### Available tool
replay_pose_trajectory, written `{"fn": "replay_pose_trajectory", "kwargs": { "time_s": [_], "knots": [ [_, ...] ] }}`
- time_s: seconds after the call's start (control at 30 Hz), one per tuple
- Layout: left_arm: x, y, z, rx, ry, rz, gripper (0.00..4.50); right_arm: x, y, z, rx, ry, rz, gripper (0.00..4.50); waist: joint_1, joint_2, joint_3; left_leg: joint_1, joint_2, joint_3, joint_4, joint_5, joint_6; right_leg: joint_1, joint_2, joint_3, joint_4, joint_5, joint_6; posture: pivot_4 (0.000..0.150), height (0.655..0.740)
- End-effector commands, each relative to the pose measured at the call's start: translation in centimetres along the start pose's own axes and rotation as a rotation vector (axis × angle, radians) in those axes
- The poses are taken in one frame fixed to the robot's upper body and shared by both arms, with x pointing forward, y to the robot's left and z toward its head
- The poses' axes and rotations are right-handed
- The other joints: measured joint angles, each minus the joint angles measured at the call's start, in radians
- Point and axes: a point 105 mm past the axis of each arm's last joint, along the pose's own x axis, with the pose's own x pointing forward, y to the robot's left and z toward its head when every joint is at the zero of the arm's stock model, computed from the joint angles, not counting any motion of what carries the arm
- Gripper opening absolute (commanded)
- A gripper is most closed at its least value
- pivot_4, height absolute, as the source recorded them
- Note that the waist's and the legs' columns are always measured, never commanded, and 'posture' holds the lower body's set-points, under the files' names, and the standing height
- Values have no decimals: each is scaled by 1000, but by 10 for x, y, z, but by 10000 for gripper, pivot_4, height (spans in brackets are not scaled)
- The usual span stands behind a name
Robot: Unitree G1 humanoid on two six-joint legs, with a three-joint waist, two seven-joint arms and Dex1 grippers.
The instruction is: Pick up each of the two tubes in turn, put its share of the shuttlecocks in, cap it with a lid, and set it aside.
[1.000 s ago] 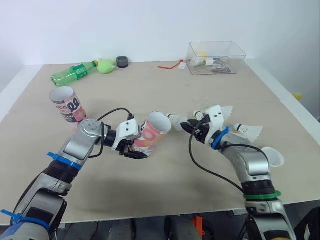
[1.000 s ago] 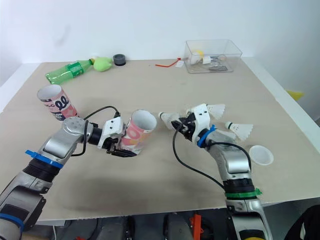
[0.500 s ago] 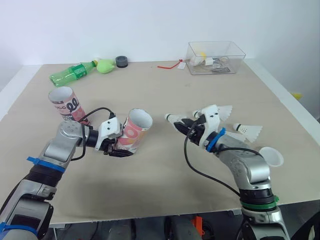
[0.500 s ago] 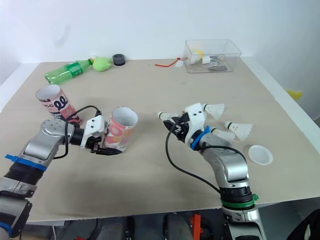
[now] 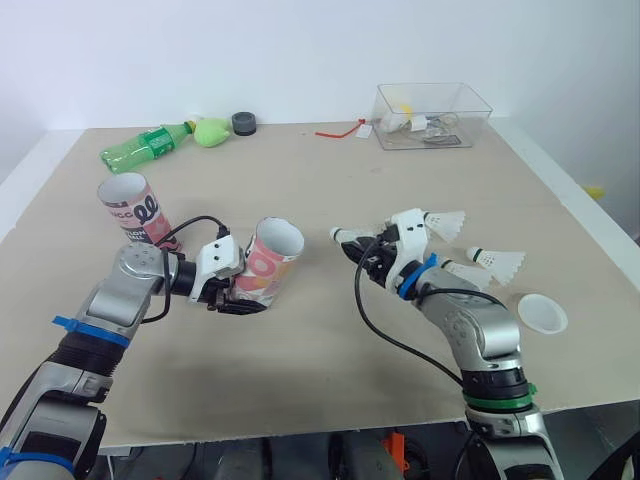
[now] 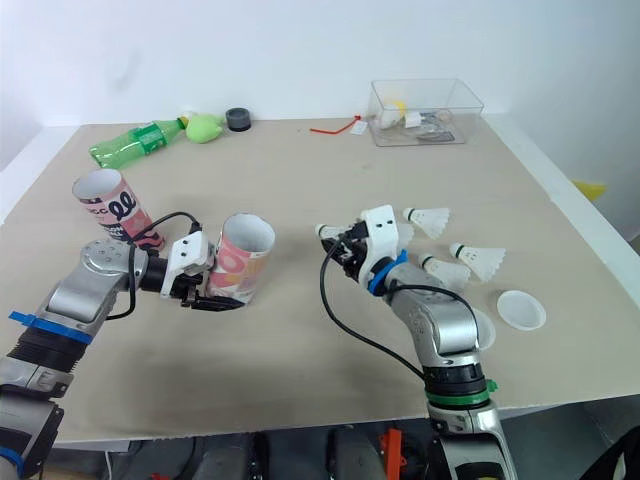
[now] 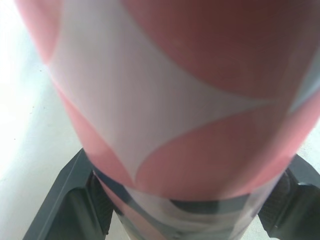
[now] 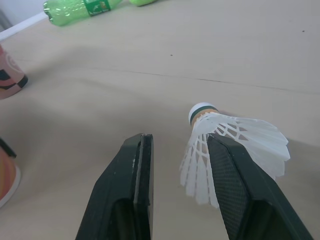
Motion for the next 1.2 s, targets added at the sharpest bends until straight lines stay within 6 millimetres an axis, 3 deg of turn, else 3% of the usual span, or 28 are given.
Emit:
{"fn": "replay_pose_trajectory", "kwargs": {
  "time_s": [0.03, 0.53, 0.57, 0.6, 0.63, 0.7, 1.0, 1.2],
  "knots": [
    [-2, 0, 6, 22, -12, 12, 30300, 5, 2, 11, -5, -41, 2, 18949, 0, 0, 0, 0, 0, 0, 0, 0, 0, 0, 0, 0, 0, 0, 0, 1500, 7400],
    [0, 1, 6, 26, -11, 21, 30300, 24, -12, 8, 28, -32, -34, 18949, -1, 0, 0, 0, 0, 0, 0, 0, 0, 0, 0, 0, 0, 0, 0, 1500, 7400],
    [1, 0, 6, 29, -12, 18, 30300, 25, -13, 7, 26, -32, -39, 13883, -1, 0, 0, 0, 0, 0, 0, 0, 0, 0, 0, 0, 0, 0, 0, 1500, 7400],
    [2, 0, 7, 32, -15, 15, 30300, 26, -13, 7, 26, -31, -38, 12539, -1, 0, 0, 0, 0, 0, 0, 0, 0, 0, 0, 0, 0, 0, 0, 1500, 7400],
    [3, 0, 8, 37, -18, 13, 30300, 26, -14, 6, 27, -25, -46, 6958, -1, 0, 0, 0, 0, 0, 0, 0, 0, 0, 0, 0, 0, 0, 0, 1500, 7400],
    [6, 1, 10, 48, -25, 7, 30300, 26, -15, 5, 33, -25, -43, 576, -1, 0, 0, 0, 0, 0, 0, 0, 0, 0, 0, 0, 0, 0, 0, 1500, 7400],
    [21, -1, 25, 93, -59, -39, 30300, 12, -15, 15, -93, -57, 4, 576, 1, 0, 0, -1, -1, 0, 0, 0, 0, 0, -2, 0, 0, 0, 1, 1500, 7400],
    [34, -6, 32, 115, -64, -94, 30300, -17, -20, 48, -271, -131, 62, 576, 1, 0, 0, -5, -3, 0, 0, 0, 0, -4, -2, 0, 0, 0, 1, 1500, 7400]
  ]
}}
